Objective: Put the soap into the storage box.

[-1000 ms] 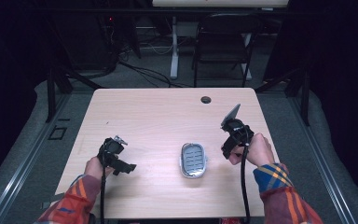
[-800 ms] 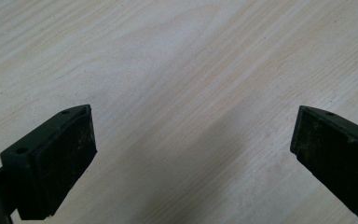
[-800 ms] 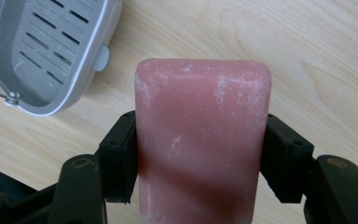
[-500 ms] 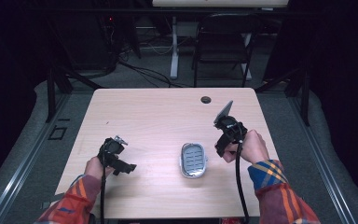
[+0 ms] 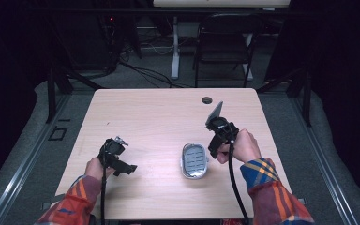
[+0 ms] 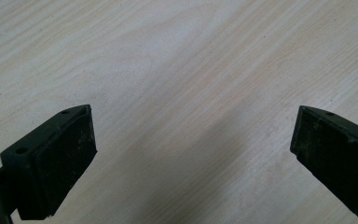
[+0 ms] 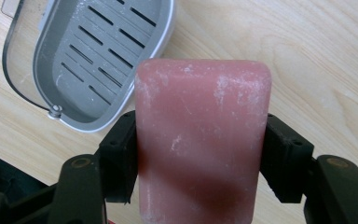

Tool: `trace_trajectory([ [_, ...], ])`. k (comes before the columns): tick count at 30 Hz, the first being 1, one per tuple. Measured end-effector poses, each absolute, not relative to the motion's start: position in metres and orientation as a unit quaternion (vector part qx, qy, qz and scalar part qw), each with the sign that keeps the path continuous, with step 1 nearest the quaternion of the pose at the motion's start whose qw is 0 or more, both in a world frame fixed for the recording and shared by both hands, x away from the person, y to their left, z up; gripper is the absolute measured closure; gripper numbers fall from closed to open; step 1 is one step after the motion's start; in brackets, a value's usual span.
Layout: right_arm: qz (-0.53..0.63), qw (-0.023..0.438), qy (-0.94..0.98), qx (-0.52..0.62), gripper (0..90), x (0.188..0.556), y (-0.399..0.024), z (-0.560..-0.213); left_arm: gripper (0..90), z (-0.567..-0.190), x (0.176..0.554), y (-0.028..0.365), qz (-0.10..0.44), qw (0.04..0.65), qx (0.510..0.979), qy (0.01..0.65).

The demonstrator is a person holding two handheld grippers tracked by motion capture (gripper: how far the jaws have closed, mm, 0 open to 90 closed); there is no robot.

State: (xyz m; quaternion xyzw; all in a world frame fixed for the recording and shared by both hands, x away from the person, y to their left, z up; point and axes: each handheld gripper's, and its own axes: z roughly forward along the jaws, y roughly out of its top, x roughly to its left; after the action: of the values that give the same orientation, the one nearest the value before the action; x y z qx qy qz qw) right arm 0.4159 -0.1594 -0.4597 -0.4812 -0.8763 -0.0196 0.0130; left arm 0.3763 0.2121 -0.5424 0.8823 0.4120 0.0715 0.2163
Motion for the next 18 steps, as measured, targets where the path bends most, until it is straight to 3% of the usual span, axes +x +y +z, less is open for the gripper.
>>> trace_trajectory([
  [18, 0.006, 0.02, -0.885, -0.465, 37.3, 0.423, -0.123, -0.475, 0.1, -0.542, 0.376, 0.212, 0.071, 0.214, 0.884, 0.409],
])
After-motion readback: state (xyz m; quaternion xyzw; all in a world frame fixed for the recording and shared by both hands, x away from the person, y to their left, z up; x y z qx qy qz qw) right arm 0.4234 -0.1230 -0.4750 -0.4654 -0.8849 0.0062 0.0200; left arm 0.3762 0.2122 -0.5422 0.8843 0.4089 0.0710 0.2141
